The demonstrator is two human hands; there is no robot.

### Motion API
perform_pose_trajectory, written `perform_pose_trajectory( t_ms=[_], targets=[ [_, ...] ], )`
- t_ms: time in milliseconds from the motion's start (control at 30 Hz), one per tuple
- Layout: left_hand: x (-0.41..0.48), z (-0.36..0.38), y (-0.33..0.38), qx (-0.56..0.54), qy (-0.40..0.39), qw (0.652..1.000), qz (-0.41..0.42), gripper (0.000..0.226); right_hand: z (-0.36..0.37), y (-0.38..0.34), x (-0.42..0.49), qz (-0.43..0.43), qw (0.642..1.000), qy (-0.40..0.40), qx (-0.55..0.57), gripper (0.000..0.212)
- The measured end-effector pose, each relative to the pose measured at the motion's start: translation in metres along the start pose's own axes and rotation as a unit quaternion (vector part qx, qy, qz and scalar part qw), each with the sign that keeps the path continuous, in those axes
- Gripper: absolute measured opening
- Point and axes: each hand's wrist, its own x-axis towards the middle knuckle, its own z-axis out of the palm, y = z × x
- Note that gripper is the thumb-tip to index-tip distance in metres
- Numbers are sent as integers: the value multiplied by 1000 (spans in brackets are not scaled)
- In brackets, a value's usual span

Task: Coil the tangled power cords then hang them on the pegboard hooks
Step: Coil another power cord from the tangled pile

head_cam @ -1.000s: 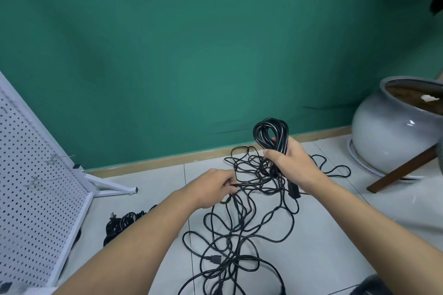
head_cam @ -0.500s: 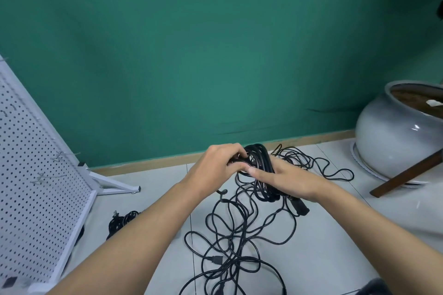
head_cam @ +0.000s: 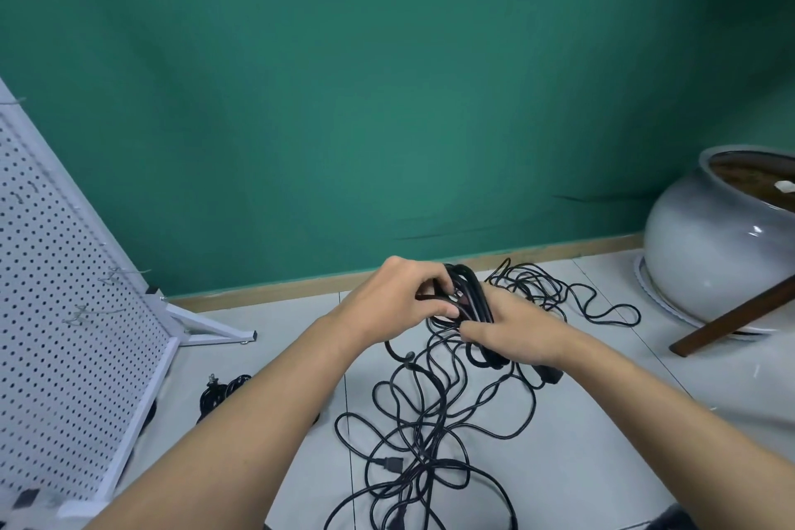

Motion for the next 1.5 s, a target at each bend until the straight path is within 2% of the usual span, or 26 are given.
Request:
perform_pose_trajectory(
  t_ms=[133,233,367,467,567,700,800,867,967,1033,1267,1500],
  targets=[
    [-2,-7,-11,-37,-7,999,-19,17,-6,0,0,11,999,24,30,10],
    [-6,-2,-17,-8,40,998,-53,16,-10,1,-2,12,998,37,57,10],
    [-6,3,-13,-28,71,994,-83,12,-10,4,-2,5,998,43,36,10],
    [-1,-2,1,-111,146,979,-91,11,-8,6,1,-4,999,47,17,11],
    [6,1,12,-203,205,948,-135,8,-2,6,4,-34,997,47,44,14],
    [8,2,12,-271,202,926,-167,16,3,4,6,-50,992,80,78,27],
    [5,0,10,-217,166,950,-150,22,2,9,6,-42,990,83,110,35],
    [3,-3,10,-137,183,966,-125,17,2,9,6,-40,989,76,117,37],
    [2,-3,9,-93,206,969,-96,11,3,7,6,-44,988,76,127,30],
    [3,-1,8,-104,213,966,-102,9,3,6,7,-47,987,78,132,24],
    [7,4,14,-326,235,896,-188,6,5,-1,7,-74,979,81,170,28],
    [8,8,21,-433,255,837,-218,3,8,-4,8,-67,976,56,198,26]
  ],
)
